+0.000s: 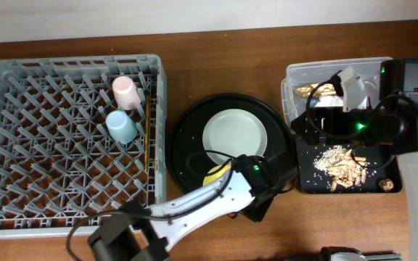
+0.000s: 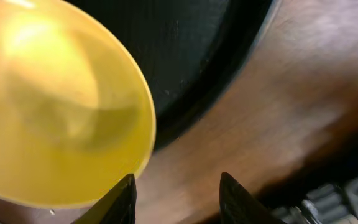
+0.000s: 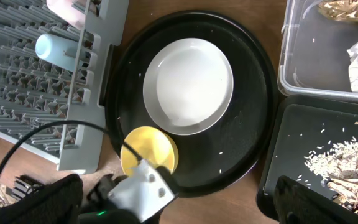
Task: Sort waste into correct bins and load items into the dishwasher rack
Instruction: 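Reach the left gripper to the yellow bowl and grasp its rim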
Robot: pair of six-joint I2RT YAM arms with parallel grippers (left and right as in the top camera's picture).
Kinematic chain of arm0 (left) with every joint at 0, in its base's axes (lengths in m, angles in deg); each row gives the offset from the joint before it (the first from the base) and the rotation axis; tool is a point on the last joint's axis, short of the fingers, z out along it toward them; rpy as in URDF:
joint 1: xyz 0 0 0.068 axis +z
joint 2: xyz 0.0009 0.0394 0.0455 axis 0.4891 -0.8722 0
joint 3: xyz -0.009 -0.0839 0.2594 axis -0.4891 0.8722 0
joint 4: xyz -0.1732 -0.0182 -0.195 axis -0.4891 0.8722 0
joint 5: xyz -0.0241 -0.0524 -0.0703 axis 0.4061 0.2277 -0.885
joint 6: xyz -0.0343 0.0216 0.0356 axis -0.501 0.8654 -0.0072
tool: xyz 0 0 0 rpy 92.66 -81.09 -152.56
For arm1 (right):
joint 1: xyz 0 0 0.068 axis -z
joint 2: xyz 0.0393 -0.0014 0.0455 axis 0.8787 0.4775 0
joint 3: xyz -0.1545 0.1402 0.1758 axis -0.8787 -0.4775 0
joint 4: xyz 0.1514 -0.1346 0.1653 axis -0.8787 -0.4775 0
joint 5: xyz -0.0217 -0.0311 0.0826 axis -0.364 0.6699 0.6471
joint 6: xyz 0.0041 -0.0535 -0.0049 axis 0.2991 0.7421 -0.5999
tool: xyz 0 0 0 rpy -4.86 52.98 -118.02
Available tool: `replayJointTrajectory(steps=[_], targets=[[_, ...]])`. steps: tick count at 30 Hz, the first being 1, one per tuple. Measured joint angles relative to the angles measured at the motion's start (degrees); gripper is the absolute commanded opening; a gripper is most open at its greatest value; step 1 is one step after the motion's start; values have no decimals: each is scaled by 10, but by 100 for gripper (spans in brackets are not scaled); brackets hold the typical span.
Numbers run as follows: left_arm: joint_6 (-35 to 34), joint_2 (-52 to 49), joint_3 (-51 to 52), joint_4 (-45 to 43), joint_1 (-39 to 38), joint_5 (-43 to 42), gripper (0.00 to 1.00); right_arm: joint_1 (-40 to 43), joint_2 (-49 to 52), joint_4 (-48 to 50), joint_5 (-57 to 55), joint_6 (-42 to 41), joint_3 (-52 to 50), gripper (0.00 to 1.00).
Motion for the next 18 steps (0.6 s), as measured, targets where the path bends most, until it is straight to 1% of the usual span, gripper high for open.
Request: replayJointTrajectory(steps=[1,4,5,7,8,9,10,11,15,17,18], targets=[[0,-17,0,-5,0,19,42,0,0,0,0,0,0,99],[-2,-40,0,-20,0,43,36,0,0,0,0,0,0,99],[-2,-48,0,-26,0,46,31,0,0,0,0,0,0,99],[-1,-63,2,-37,0,53,25,0,0,0,0,0,0,99],[-4,-66,5,-37,0,54,25,0,0,0,0,0,0,99],[-4,-66,6,-37,0,54,19,0,0,0,0,0,0,99],[-4,-66,6,-35,0,54,11,0,0,0,0,0,0,99],[-3,-66,6,-35,0,54,0,0,0,0,0,0,0,99],[-3,-66,6,-18,1,68,0,0,0,0,0,0,0,99],[-1,-65,-8,11,2,69,0,0,0,0,0,0,0,99],[-1,-61,-33,40,4,70,0,0,0,0,0,0,0,99]])
